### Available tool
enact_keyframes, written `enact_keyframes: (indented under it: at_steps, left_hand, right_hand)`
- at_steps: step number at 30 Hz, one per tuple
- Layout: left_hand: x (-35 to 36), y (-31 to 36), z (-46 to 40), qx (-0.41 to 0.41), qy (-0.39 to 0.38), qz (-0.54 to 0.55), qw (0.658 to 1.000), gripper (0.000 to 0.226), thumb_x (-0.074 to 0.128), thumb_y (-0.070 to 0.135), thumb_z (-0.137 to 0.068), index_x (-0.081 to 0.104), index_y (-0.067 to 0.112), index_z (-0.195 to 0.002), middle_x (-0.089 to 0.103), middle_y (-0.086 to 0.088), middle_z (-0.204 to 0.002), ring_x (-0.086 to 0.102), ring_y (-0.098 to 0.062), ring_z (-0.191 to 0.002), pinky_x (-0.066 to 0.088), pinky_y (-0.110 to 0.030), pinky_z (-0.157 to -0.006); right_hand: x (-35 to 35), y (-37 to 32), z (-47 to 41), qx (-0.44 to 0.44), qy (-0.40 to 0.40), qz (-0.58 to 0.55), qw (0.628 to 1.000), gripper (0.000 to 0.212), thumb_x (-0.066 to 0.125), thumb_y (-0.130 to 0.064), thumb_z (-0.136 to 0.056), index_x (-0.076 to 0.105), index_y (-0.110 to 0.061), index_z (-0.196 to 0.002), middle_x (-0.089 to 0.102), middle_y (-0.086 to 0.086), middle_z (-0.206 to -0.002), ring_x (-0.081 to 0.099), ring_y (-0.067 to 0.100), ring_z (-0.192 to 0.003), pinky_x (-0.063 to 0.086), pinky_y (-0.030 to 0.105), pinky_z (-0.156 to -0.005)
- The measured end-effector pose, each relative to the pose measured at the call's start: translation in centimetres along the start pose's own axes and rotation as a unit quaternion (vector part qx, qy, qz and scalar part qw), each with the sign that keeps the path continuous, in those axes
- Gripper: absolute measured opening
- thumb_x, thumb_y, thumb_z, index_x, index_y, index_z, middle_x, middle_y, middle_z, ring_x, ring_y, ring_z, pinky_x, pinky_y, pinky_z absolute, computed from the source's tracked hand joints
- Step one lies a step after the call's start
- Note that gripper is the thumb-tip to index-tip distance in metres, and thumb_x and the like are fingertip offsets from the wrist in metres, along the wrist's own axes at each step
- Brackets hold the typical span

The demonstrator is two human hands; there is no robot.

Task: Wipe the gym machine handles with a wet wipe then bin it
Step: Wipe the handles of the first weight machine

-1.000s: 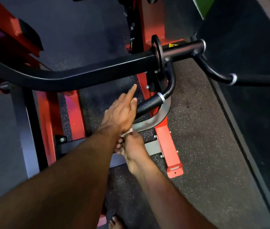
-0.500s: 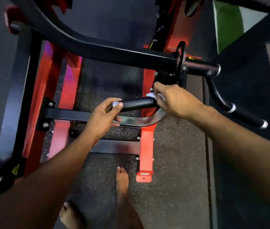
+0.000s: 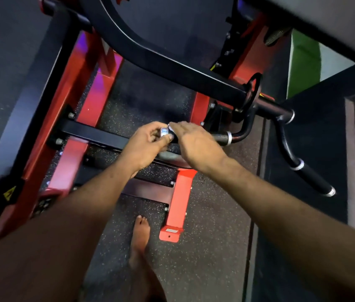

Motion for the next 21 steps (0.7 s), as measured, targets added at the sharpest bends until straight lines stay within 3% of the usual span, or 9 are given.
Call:
enact_keyframes:
  at_steps: [2,3,5,8,10,12,15,18,21]
  left_hand:
    - [0.0,0.2,0.0,-0.002,-0.01,-0.012,1.0,0.02,0.068,0.011,-0.097,0.07,0.028,-0.106,0.072,-0.013,-0.107,0.073,-0.021,-0.1,0.059,-0.035,-0.093]
    - [-0.1,0.3,0.1,-0.007,-0.013,-0.02,1.0,0.019,0.068,0.012,-0.097,0.069,0.028,-0.109,0.071,-0.015,-0.11,0.073,-0.024,-0.103,0.059,-0.035,-0.095]
    - [-0.2,0.2,0.1,-0.014,-0.013,-0.044,0.999,0.02,0.067,0.016,-0.098,0.067,0.028,-0.113,0.071,-0.014,-0.111,0.072,-0.026,-0.105,0.058,-0.037,-0.097]
    - [-0.6,0.1,0.0,-0.008,-0.005,-0.104,0.994,0.021,0.069,0.029,-0.097,0.067,0.036,-0.116,0.072,-0.003,-0.107,0.071,-0.031,-0.103,0.057,-0.052,-0.096]
    - [-0.9,0.0,0.0,-0.002,0.001,-0.138,0.99,0.024,0.07,0.035,-0.095,0.067,0.037,-0.119,0.071,0.003,-0.107,0.07,-0.029,-0.102,0.057,-0.054,-0.094]
    - [-1.1,-0.1,-0.1,0.004,0.008,-0.161,0.987,0.025,0.07,0.039,-0.094,0.067,0.039,-0.119,0.07,0.007,-0.107,0.07,-0.02,-0.101,0.057,-0.051,-0.095]
    - [-1.1,0.0,-0.4,0.012,-0.001,-0.196,0.981,0.024,0.068,0.036,-0.096,0.067,0.034,-0.12,0.072,0.009,-0.103,0.068,-0.013,-0.093,0.056,-0.048,-0.095]
    - [-1.2,0.5,-0.5,0.025,-0.017,-0.269,0.963,0.028,0.064,0.041,-0.098,0.063,0.033,-0.125,0.071,0.009,-0.105,0.066,-0.012,-0.096,0.054,-0.042,-0.094]
    - [-1.2,1.1,-0.4,0.026,-0.032,-0.319,0.947,0.032,0.06,0.046,-0.099,0.06,0.034,-0.128,0.067,0.008,-0.102,0.061,-0.01,-0.088,0.048,-0.031,-0.076]
  right_hand:
    - [0.1,0.7,1.7,-0.048,-0.001,0.029,0.998,0.064,0.06,-0.031,-0.1,0.035,-0.006,-0.153,0.045,0.015,-0.153,0.042,0.026,-0.142,0.023,0.032,-0.123]
    - [-0.2,1.6,2.5,-0.054,-0.003,0.032,0.998,0.062,0.053,-0.022,-0.102,0.028,-0.009,-0.157,0.036,0.012,-0.159,0.034,0.023,-0.147,0.014,0.029,-0.123]
    - [-1.4,3.9,4.3,-0.023,0.008,0.011,1.0,0.055,0.04,-0.018,-0.102,0.03,-0.013,-0.157,0.037,0.009,-0.159,0.036,0.023,-0.146,0.017,0.028,-0.121]
    - [-3.0,6.3,5.5,0.052,0.058,0.006,0.997,0.04,0.046,-0.01,-0.098,0.055,-0.009,-0.137,0.063,0.014,-0.132,0.058,0.033,-0.12,0.044,0.035,-0.098]
    - [-3.2,6.4,4.0,0.109,0.045,-0.011,0.993,0.02,0.047,-0.008,-0.097,0.062,-0.008,-0.11,0.066,0.014,-0.107,0.062,0.037,-0.1,0.042,0.038,-0.075]
    - [-2.7,5.0,1.7,0.139,0.013,-0.04,0.989,0.013,0.046,-0.009,-0.095,0.058,-0.012,-0.098,0.066,0.013,-0.103,0.063,0.036,-0.094,0.041,0.037,-0.07]
    - [-1.6,0.8,-0.3,0.075,0.01,-0.055,0.996,0.024,0.05,-0.021,-0.094,0.062,-0.016,-0.115,0.067,0.01,-0.112,0.065,0.033,-0.103,0.045,0.035,-0.077]
    - [-1.0,-1.3,0.3,0.019,0.024,-0.071,0.997,0.057,0.036,-0.036,-0.095,0.052,-0.006,-0.141,0.059,0.015,-0.139,0.054,0.03,-0.13,0.038,0.036,-0.109]
    - [-0.7,0.6,1.9,0.003,0.05,-0.026,0.998,0.059,0.06,-0.039,-0.097,0.048,-0.009,-0.147,0.054,0.011,-0.146,0.05,0.024,-0.136,0.029,0.037,-0.12]
Point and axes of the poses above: each hand's wrist, its own z-axis away from the middle knuckle, its own x-axis out of the palm, y = z × x, the point moved 7 cm from there along -z, towards the middle knuckle
